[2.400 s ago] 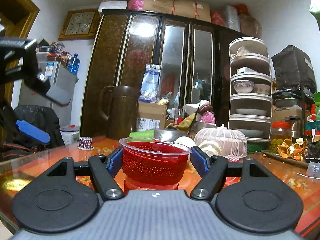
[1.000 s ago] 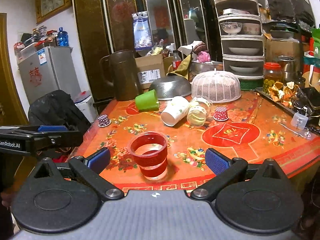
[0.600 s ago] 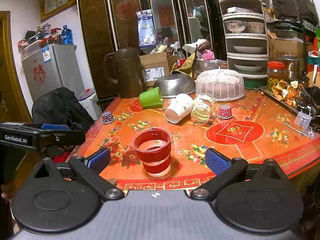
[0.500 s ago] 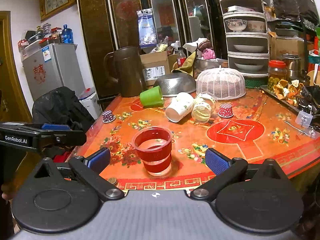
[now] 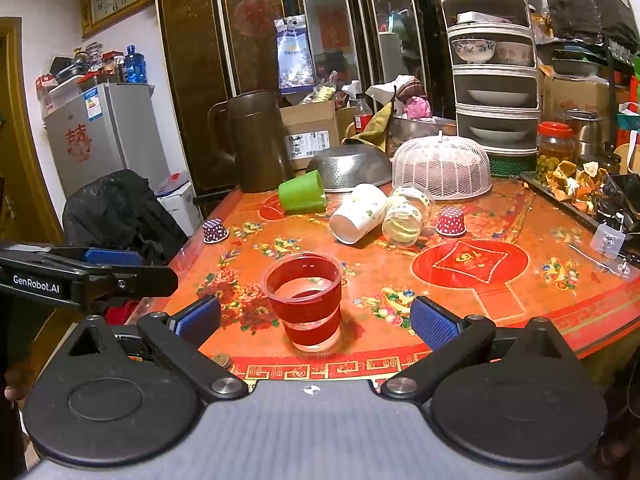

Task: Flip cup upright

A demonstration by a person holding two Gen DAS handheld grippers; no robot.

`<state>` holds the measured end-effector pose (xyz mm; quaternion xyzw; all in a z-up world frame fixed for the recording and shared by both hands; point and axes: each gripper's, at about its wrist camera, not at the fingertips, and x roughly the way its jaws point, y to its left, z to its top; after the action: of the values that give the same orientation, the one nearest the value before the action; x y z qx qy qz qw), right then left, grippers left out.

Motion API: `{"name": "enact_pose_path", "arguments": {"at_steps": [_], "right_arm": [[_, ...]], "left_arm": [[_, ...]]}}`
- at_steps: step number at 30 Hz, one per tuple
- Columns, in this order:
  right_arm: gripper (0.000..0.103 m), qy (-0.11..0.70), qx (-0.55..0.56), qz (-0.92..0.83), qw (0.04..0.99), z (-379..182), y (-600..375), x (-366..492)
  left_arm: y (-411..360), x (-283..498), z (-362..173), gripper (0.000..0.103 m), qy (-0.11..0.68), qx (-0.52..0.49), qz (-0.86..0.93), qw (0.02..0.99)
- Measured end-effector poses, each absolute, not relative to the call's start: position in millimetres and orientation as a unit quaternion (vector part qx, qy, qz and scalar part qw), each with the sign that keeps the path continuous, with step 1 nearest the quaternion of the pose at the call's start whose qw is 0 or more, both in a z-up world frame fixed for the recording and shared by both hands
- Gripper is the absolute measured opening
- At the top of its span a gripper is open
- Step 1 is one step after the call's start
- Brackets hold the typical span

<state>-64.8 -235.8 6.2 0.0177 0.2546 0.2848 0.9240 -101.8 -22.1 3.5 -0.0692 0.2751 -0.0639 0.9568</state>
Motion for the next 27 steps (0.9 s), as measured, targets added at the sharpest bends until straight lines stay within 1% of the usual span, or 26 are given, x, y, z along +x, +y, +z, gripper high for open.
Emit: {"name": "enact_pose_path", "arguments": {"at_steps": [27], "right_arm": [[0.102,0.249,0.012,0.287,0.925,8.9,-234.8,-64.2]], "left_arm": [[-26.2,-100.9,1.3,0.103,0.282,-0.065,-0.066,0.955]]}}
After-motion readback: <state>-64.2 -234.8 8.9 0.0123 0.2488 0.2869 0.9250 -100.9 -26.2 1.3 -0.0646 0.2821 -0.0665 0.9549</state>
